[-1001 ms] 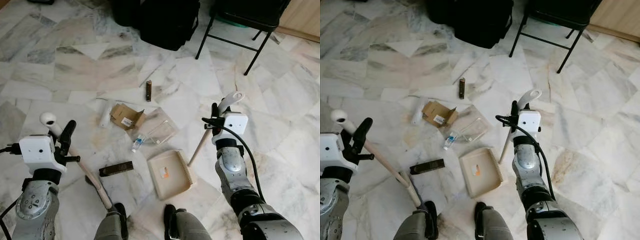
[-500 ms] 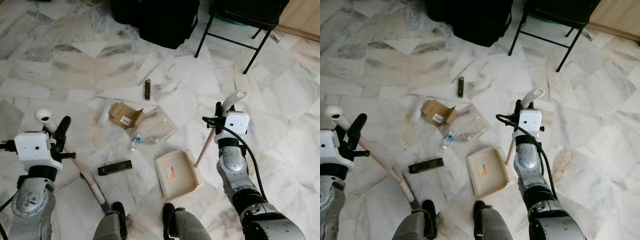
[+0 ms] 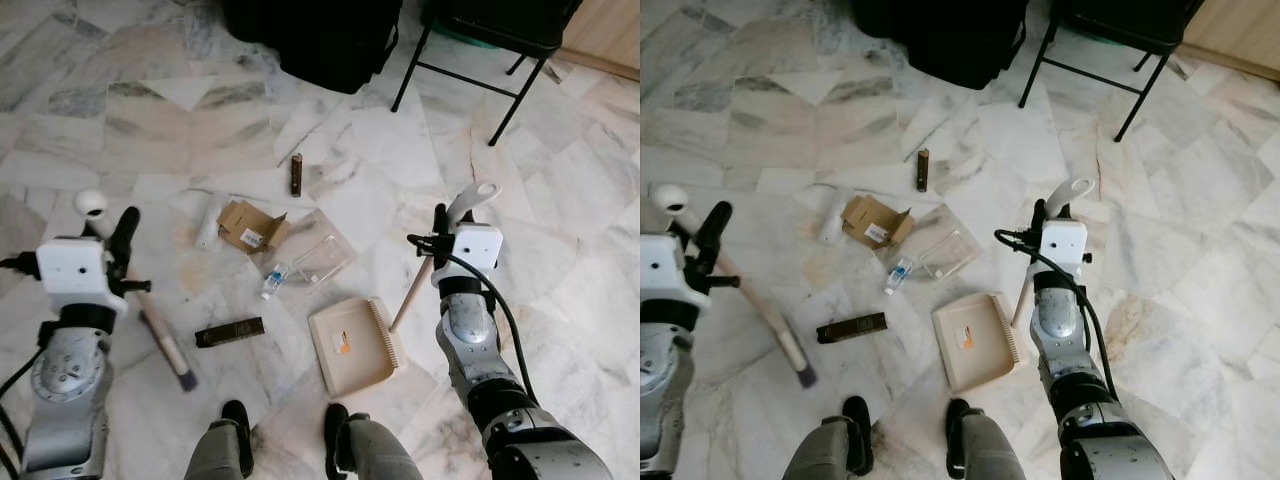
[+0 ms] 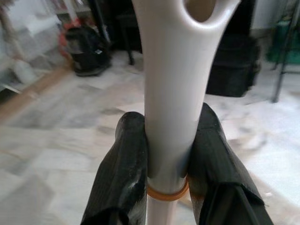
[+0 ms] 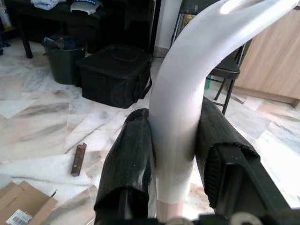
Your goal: Sweep floor
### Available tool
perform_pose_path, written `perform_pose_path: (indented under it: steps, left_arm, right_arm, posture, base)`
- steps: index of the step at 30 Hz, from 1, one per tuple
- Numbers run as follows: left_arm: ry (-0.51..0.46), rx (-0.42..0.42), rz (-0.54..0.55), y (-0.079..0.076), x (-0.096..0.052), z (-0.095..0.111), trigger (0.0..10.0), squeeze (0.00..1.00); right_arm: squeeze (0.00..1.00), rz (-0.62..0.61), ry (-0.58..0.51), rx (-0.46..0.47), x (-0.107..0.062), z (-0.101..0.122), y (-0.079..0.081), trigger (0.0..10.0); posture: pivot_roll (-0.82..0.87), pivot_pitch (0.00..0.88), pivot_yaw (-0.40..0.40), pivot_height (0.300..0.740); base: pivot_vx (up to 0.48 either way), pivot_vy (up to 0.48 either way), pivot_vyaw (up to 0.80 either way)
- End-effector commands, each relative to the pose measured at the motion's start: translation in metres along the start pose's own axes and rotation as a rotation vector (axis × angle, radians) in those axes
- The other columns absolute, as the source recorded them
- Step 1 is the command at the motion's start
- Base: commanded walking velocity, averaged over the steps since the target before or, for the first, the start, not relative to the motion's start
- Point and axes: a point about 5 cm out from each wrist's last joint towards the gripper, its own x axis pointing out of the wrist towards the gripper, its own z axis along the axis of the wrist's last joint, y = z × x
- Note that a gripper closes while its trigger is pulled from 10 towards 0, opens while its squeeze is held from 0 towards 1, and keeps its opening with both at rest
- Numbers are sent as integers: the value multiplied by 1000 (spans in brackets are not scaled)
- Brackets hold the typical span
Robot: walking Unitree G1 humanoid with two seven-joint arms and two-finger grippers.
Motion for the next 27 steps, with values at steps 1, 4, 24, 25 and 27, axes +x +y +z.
perform_pose_path:
  steps: [1,4,24,25,27]
  left_arm:
    - [73,-90,-71,-12,-7,-13,10000,0]
    - [125,-120,-139,-17,-13,-22,10000,0]
    - [156,-293,-339,-38,-18,-10,10000,0]
    - [158,-289,-337,-37,-19,-11,10000,0]
    - [164,-276,-334,-35,-20,-11,10000,0]
  right_arm:
    - [0,6,64,-58,-11,-16,-10,10000]
    - [0,7,61,-60,-10,-15,-11,10000]
    - [0,-42,39,-102,-5,-10,-20,10000]
    - [0,-41,34,-102,-5,-10,-20,10000]
    - [0,-21,-1,-113,-4,-5,-17,10000]
  posture:
    - [-10,429,-128,740]
    - [-14,429,-129,740]
    - [15,434,-128,740]
    - [13,436,-125,740]
    - [13,435,-119,740]
  base:
    - [0,0,0]
    - [0,0,0]
    - [0,0,0]
    - [0,0,0]
    - [0,0,0]
